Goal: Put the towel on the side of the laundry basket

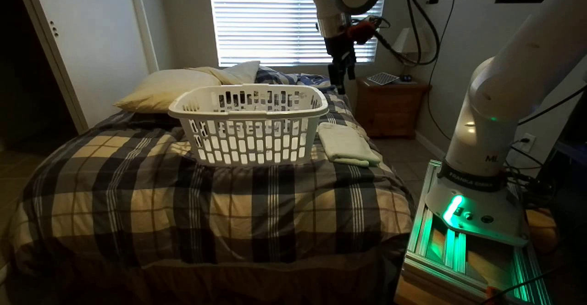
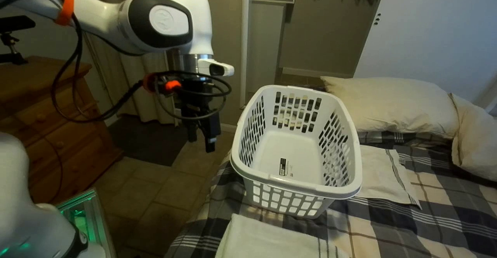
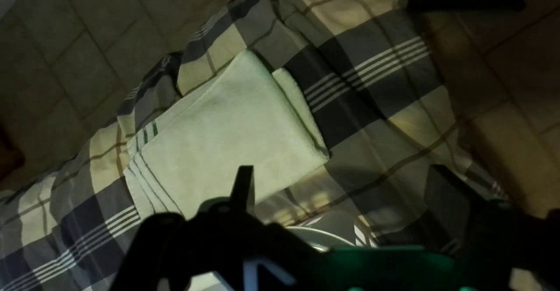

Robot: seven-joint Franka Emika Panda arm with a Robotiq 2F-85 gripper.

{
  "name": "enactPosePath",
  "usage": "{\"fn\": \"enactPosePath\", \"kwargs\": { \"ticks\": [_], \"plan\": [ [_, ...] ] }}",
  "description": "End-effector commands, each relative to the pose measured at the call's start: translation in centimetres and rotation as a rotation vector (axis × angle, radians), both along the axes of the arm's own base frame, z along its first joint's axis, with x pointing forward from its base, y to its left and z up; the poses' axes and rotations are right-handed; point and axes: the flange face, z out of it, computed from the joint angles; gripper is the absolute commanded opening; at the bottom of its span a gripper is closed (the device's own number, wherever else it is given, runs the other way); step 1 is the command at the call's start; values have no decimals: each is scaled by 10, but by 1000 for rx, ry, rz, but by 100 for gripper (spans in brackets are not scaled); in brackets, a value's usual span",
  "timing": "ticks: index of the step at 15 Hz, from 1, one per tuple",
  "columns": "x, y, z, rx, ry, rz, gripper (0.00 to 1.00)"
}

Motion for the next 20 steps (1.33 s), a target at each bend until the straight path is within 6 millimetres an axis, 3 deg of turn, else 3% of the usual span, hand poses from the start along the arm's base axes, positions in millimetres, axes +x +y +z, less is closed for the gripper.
{"fn": "enactPosePath", "kwargs": {
  "ticks": [1,12,18,20],
  "plan": [
    [1,1,-9,-1,8,3,100],
    [2,1,-4,-1,0,1,100],
    [-4,22,-36,-170,-141,103,100],
    [-5,28,-58,-160,-192,120,100]
  ]
}}
